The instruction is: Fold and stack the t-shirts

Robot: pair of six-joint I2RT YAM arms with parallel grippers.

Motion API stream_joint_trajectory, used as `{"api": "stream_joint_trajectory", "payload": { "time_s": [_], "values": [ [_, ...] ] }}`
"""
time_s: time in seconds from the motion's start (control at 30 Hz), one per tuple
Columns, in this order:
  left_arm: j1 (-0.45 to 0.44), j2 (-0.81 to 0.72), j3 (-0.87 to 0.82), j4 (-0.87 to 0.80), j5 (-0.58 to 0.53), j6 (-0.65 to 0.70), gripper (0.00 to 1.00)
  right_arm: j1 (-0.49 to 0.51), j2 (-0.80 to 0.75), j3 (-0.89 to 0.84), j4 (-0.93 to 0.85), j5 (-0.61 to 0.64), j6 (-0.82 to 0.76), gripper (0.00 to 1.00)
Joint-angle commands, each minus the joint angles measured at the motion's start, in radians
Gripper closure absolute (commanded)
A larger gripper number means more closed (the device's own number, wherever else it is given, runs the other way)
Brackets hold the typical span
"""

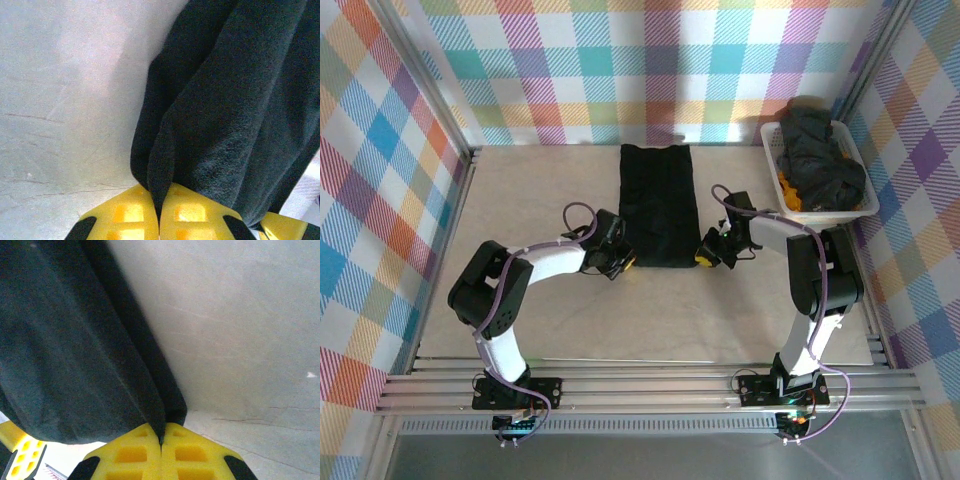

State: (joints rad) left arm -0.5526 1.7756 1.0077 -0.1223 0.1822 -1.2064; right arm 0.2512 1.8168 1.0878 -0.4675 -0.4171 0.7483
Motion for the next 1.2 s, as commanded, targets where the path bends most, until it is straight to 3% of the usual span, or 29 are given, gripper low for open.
{"api": "stream_joint_trajectory", "payload": {
  "time_s": [0.0,0.17,0.33,0.57,0.8,1.0,1.17],
  "values": [
    [0.038,-0.074,0.106,-0.055,0.004,0.070,1.00,0.000,-0.060,0.120,-0.063,0.007,-0.011,1.00],
    [0.098,-0.101,0.300,-0.186,0.058,0.132,1.00,-0.032,-0.071,0.337,-0.186,-0.003,-0.021,1.00],
    [0.101,-0.130,0.312,-0.201,0.113,0.135,1.00,-0.035,-0.089,0.389,-0.217,-0.068,-0.006,1.00],
    [0.009,-0.251,0.004,-0.124,0.148,0.121,1.00,0.028,-0.236,0.069,-0.145,-0.110,0.003,1.00],
    [-0.179,-0.456,-0.401,-0.043,0.060,0.000,1.00,0.149,-0.424,-0.327,-0.057,-0.079,0.047,1.00],
    [-0.346,-0.545,-0.604,0.054,-0.041,-0.144,1.00,0.238,-0.529,-0.475,-0.030,-0.031,0.115,1.00],
    [-0.377,-0.583,-0.624,0.053,-0.092,-0.175,1.00,0.264,-0.569,-0.504,-0.053,0.016,0.132,1.00]
  ]
}}
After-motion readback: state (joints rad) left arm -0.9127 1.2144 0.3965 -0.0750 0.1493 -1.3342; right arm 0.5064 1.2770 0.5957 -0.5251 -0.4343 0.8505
